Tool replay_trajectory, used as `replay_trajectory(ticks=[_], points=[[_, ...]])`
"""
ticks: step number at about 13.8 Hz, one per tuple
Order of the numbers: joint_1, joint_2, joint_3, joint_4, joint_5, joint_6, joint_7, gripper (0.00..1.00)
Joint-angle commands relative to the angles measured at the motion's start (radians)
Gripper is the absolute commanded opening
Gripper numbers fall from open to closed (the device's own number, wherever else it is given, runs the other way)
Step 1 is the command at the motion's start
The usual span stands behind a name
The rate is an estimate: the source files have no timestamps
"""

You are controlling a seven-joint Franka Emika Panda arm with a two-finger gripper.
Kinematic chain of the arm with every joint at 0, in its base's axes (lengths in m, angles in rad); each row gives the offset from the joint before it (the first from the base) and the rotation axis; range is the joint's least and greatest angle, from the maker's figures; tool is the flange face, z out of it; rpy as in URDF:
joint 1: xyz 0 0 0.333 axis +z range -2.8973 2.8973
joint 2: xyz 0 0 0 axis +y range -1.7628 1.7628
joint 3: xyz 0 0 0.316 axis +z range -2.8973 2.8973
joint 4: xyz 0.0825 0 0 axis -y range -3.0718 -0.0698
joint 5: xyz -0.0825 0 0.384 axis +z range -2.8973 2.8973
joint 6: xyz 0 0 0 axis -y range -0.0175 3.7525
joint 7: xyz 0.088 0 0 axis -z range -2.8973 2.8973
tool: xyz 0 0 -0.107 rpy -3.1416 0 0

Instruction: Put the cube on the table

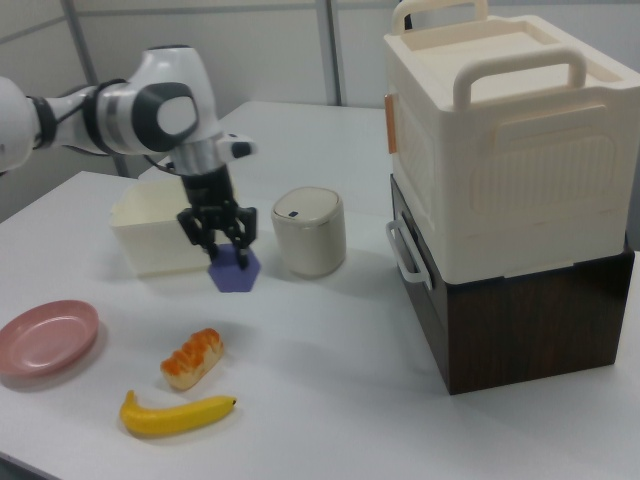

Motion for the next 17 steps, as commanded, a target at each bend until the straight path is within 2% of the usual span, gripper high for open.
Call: replay_trajectory(ticks=[1,2,6,8,11,13,15,17], points=[[-0.08,0.021,0.006,0.008,-0.005,0.055,-0.008,0.96],[-0.093,0.023,0.006,0.01,-0.005,0.058,-0.008,1.0],[-0.114,0.005,0.005,0.068,-0.005,0.017,0.01,1.0],[-0.108,-0.049,0.006,0.096,-0.004,-0.045,0.058,1.0],[-0.102,-0.121,0.017,0.156,0.011,-0.123,0.202,1.0],[-0.099,-0.173,0.017,0.16,0.018,-0.181,0.227,1.0],[-0.097,-0.207,0.013,0.16,0.083,-0.215,0.227,1.0],[-0.096,-0.227,0.014,0.16,0.091,-0.247,0.224,1.0]])
